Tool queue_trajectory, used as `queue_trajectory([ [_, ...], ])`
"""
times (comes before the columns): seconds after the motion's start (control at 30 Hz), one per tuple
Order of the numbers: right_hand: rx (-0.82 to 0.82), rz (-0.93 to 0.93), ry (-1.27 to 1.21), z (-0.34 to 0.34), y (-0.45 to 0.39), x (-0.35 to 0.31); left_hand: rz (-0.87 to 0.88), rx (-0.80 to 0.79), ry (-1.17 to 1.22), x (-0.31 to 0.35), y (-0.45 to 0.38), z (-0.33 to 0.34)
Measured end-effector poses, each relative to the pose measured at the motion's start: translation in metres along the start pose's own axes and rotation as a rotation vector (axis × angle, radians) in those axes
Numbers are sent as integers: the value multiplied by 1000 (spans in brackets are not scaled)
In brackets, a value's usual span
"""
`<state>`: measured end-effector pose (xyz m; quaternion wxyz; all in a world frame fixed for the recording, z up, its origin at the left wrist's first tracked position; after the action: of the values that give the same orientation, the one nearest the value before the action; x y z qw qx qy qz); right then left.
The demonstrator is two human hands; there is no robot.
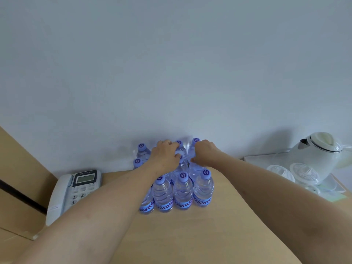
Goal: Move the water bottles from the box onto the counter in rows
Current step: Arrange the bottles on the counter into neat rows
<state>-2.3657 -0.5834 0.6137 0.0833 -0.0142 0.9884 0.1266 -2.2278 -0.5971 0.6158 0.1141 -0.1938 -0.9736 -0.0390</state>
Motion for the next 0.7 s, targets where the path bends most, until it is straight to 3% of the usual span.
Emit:
queue_trajectory([
  [0.27, -67, -56, 41, 0, -1, -4, 15, -4, 5, 0, -6, 2],
  [0.5, -10, 4, -23, -2, -2, 1, 9, -5, 13, -2, -9, 2],
  [0.7, -99, -18, 23, -3, -1, -4, 20, -12, 12, -3, -11, 6],
])
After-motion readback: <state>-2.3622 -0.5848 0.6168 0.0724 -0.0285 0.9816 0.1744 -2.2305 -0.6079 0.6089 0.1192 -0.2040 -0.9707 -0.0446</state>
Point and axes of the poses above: each hand's wrist, its own y-axis away from the middle knuckle, its own z-axis out of the palm, x = y × z, the point moved 8 cm from there along -y, towards the middle knuckle, and after that the axes turned 4 degrees about -x, right-handed, at the moved point
